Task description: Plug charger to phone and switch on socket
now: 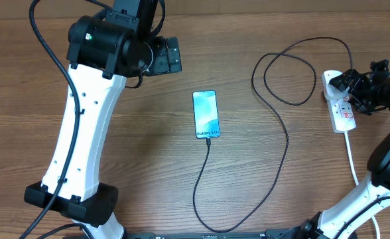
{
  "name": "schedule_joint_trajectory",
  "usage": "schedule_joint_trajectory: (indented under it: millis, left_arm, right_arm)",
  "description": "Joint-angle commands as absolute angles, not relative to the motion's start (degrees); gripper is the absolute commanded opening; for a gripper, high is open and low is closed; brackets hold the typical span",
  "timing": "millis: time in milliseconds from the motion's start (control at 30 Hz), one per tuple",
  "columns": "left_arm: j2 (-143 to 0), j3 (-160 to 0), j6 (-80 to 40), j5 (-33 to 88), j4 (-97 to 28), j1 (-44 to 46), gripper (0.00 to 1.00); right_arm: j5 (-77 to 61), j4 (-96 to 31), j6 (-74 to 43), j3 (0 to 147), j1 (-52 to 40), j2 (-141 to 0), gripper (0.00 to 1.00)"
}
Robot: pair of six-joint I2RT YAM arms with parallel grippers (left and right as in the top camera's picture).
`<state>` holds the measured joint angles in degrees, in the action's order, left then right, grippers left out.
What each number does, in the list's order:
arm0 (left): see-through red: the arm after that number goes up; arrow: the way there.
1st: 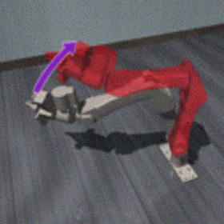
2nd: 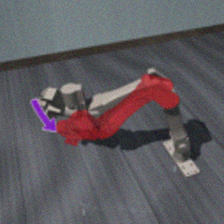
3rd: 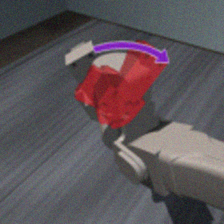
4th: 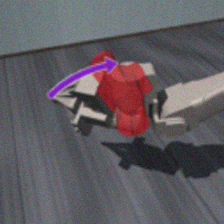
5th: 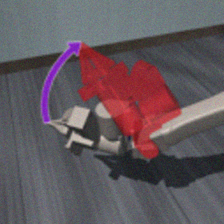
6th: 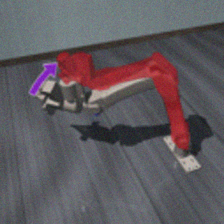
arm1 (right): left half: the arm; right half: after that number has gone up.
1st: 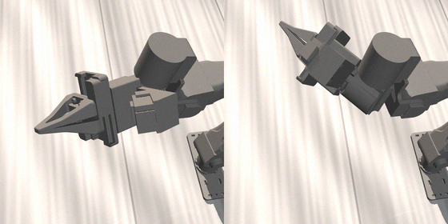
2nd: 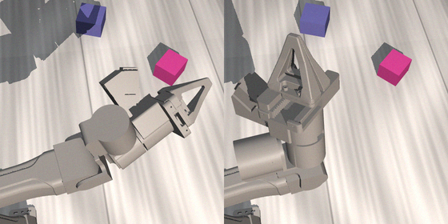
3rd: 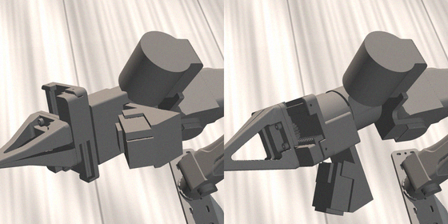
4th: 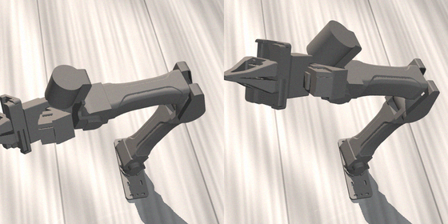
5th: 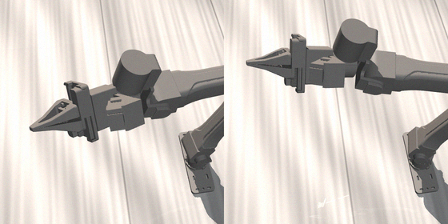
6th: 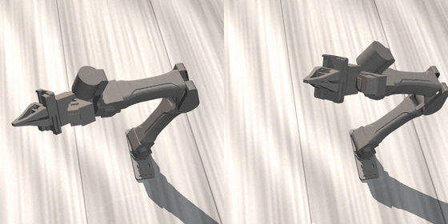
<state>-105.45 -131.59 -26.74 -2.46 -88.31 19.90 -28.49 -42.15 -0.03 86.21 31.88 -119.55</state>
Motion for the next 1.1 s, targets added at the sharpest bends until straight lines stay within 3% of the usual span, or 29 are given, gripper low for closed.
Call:
schedule_joint_trajectory:
  millis: [0,1067]
  left_arm:
    - [-105.75,-131.26,-25.71,-3.57,-88.25,19.86,1.00]
    - [-105.75,-131.26,-25.71,-3.55,-88.25,19.88,1.00]
  right_arm:
    - [-30.17,-42.11,0.10,85.93,31.44,-119.70,1.00]
    - [-33.12,-45.12,0.05,85.45,29.19,-119.72,1.00]
